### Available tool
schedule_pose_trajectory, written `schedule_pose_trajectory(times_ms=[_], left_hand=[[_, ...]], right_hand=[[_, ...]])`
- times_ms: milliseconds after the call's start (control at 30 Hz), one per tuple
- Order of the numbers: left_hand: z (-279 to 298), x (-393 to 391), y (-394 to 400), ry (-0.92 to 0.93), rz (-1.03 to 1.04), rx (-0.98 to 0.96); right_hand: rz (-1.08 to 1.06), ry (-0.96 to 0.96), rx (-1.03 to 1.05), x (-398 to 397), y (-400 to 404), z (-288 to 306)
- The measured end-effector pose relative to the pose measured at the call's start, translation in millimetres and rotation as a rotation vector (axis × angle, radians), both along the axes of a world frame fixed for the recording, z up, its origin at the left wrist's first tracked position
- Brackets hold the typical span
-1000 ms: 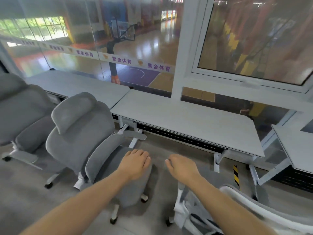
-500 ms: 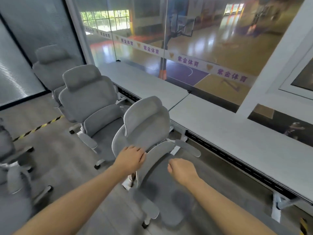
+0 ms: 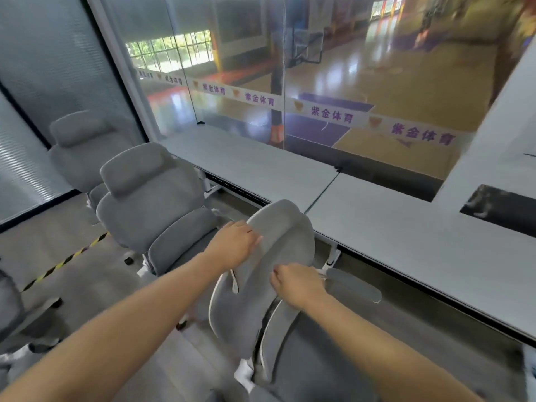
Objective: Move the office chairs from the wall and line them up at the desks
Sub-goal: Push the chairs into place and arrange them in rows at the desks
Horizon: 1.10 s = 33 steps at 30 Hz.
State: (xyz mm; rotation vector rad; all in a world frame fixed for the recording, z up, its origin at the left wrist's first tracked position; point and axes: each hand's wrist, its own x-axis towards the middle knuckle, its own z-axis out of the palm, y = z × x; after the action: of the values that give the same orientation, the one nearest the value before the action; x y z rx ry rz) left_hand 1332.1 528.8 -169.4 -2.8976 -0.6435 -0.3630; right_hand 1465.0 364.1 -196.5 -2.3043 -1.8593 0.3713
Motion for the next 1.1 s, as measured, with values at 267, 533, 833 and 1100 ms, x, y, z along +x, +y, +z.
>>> schedule_pose_trajectory(times_ms=[267, 533, 833, 1100], left_hand=[[-14.4, 62.3, 134.4, 0.14, -0.436, -0.087], [-27.8, 93.8, 168.4, 0.274, -0.772, -0.098], [-39.7, 81.7, 175.8, 0.254, -0.648, -0.184], [-40.8, 29.1, 160.6, 0.226, -0.518, -0.169]], right_hand=[[-0.43, 0.407, 0.001, -84.9, 99.1, -13.9], [-0.949, 0.446, 0.154, -125.5, 164.4, -27.8], [-0.921, 0.497, 0.163, -124.4, 154.1, -27.4], [-0.705, 0.538, 0.089, -126.3, 114.4, -28.4]])
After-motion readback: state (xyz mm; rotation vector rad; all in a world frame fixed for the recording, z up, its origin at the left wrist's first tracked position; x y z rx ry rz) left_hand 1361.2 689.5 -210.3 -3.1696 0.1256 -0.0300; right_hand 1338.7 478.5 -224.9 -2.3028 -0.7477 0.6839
